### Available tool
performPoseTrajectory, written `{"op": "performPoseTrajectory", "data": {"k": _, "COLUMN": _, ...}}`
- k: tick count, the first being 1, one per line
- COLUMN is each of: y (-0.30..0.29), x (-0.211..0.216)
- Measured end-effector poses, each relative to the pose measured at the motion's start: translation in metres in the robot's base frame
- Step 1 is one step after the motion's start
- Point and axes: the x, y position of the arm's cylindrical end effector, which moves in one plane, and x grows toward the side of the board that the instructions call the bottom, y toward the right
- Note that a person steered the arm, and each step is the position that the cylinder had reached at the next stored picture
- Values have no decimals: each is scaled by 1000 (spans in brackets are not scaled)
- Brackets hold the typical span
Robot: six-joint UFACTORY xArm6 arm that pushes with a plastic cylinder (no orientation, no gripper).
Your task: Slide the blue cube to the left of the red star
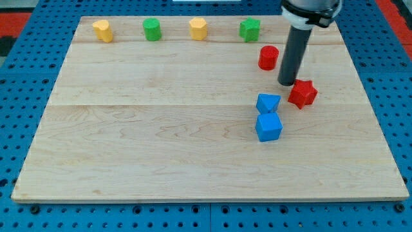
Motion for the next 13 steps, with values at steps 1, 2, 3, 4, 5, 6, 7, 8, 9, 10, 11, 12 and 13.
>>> {"op": "performPoseTrajectory", "data": {"k": 1, "y": 28, "x": 85}}
{"op": "performPoseTrajectory", "data": {"k": 2, "y": 25, "x": 107}}
{"op": "performPoseTrajectory", "data": {"k": 3, "y": 26, "x": 52}}
{"op": "performPoseTrajectory", "data": {"k": 4, "y": 14, "x": 25}}
{"op": "performPoseTrajectory", "data": {"k": 5, "y": -62, "x": -4}}
{"op": "performPoseTrajectory", "data": {"k": 6, "y": -83, "x": 38}}
{"op": "performPoseTrajectory", "data": {"k": 7, "y": -50, "x": 86}}
{"op": "performPoseTrajectory", "data": {"k": 8, "y": -46, "x": 109}}
{"op": "performPoseTrajectory", "data": {"k": 9, "y": -77, "x": 107}}
{"op": "performPoseTrajectory", "data": {"k": 10, "y": -143, "x": 94}}
{"op": "performPoseTrajectory", "data": {"k": 11, "y": -109, "x": 171}}
{"op": "performPoseTrajectory", "data": {"k": 12, "y": -53, "x": 176}}
{"op": "performPoseTrajectory", "data": {"k": 13, "y": -75, "x": 180}}
